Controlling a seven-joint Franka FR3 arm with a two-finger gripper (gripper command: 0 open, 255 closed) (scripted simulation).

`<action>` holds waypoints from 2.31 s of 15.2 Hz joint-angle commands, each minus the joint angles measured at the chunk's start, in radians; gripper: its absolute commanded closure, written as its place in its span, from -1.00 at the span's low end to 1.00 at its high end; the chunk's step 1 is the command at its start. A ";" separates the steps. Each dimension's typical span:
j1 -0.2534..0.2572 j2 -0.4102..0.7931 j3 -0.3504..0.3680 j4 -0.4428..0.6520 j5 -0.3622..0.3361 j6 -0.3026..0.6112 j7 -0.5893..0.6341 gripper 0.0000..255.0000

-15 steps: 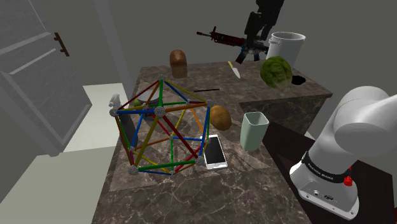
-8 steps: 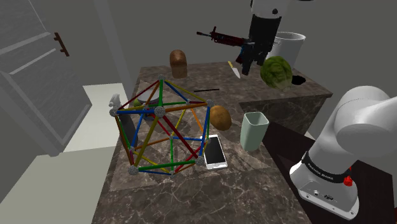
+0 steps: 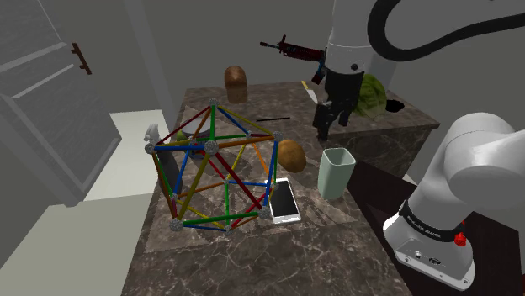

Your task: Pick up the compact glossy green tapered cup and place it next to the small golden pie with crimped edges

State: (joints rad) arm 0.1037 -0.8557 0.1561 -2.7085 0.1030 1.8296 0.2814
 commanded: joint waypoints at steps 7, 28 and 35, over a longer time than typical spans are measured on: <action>0.074 0.017 0.081 -0.125 0.118 0.090 0.088 -1.00; 0.083 0.044 0.098 -0.188 0.136 0.178 0.086 1.00; 0.077 0.010 0.084 -0.137 0.121 0.094 0.090 1.00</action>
State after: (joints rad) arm 0.1812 -0.8453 0.2399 -2.8593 0.2255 1.9384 0.3682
